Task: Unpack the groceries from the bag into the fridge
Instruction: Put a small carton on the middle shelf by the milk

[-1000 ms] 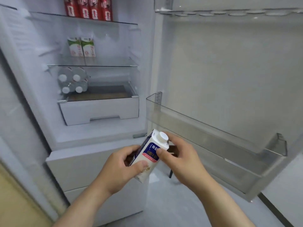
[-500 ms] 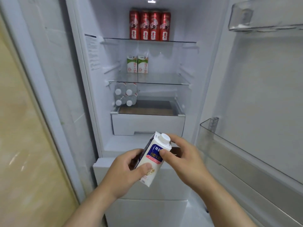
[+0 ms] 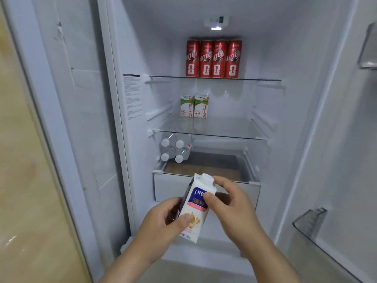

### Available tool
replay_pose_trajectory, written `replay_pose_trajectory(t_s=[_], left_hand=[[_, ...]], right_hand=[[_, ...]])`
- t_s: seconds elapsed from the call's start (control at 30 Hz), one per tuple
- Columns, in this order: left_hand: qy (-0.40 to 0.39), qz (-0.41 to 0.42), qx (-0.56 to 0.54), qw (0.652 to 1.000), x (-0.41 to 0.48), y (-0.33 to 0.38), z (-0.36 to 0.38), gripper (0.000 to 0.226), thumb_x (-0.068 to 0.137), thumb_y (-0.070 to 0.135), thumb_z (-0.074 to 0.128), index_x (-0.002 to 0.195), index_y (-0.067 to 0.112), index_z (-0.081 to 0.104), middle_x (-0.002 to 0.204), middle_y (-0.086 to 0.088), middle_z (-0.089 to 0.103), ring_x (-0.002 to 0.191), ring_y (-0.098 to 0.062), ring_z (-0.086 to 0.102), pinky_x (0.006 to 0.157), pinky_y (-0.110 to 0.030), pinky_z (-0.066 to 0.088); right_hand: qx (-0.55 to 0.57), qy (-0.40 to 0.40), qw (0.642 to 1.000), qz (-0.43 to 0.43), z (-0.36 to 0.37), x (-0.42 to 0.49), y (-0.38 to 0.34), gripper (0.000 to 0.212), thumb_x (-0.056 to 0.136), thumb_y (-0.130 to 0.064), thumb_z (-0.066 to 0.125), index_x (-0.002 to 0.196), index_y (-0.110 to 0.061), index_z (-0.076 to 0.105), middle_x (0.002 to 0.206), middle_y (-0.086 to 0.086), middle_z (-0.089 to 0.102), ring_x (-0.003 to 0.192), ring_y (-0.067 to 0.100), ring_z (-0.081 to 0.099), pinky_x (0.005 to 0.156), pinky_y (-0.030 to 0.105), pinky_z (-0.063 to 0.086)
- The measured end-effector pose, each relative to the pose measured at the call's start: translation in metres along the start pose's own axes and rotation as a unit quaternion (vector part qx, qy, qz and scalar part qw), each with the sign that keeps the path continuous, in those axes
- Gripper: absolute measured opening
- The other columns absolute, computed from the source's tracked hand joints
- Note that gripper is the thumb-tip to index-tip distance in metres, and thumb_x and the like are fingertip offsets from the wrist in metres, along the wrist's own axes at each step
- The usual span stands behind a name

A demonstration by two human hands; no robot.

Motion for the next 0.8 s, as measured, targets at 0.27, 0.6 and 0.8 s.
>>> replay_pose_trajectory(t_s=[0.27,0.6,0.8], left_hand=[[-0.009,0.025,-0.025,0.999,0.057,-0.001,-0.021,0.046,0.071,0.05,0.069,0.111,0.029,0.068,0.108,0.001,0.073,0.101,-0.022,0.069,0.093,-0.051,0.053],[-0.015,0.142,-0.019,0.99,0.155,0.028,-0.056,0.044,0.079,0.048,0.066,0.119,0.03,0.065,0.112,0.002,0.072,0.105,-0.02,0.068,0.093,-0.051,0.052],[-0.024,0.177,0.077,0.981,0.194,0.062,-0.055,0.038,0.078,0.072,0.053,0.11,0.052,0.053,0.109,0.03,0.065,0.105,0.006,0.061,0.079,-0.017,0.055]], right_hand=[[0.026,0.025,0.998,-0.046,0.012,0.056,-0.004,0.034,0.09,-0.008,0.066,0.109,-0.036,0.064,0.103,-0.018,0.072,0.097,0.006,0.069,0.072,0.02,0.056],[0.01,0.009,0.991,-0.134,0.025,0.135,-0.038,0.056,0.079,-0.015,0.071,0.119,-0.051,0.059,0.122,-0.008,0.068,0.11,0.017,0.067,0.087,0.039,0.056],[-0.007,0.05,0.986,-0.159,0.006,0.166,-0.064,0.058,0.087,-0.009,0.071,0.129,-0.045,0.055,0.124,-0.01,0.065,0.113,0.014,0.064,0.085,0.04,0.059]])
Point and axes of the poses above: each hand's wrist, its own x-axis towards the middle knuckle, its own z-axis out of the palm, y = z × x, the point moved 5 cm from there along x, towards the middle knuckle
